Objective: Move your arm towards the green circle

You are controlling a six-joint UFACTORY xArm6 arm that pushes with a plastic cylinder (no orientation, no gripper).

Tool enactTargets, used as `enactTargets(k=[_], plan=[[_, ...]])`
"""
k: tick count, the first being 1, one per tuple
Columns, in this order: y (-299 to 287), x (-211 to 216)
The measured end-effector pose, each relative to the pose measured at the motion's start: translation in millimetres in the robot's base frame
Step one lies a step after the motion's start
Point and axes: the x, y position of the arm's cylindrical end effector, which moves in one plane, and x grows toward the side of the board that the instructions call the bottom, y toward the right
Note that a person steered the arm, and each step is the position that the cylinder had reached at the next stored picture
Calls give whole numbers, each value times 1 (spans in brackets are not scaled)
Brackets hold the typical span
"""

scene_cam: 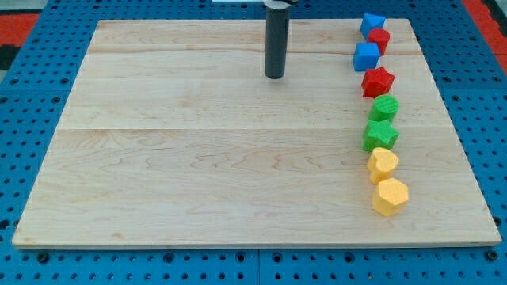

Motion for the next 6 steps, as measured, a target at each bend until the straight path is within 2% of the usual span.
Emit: enactTargets(k=[1, 3, 4, 5, 6], plan=[[-10, -57], [-15, -64], [12, -35], [82, 49], [97, 91]])
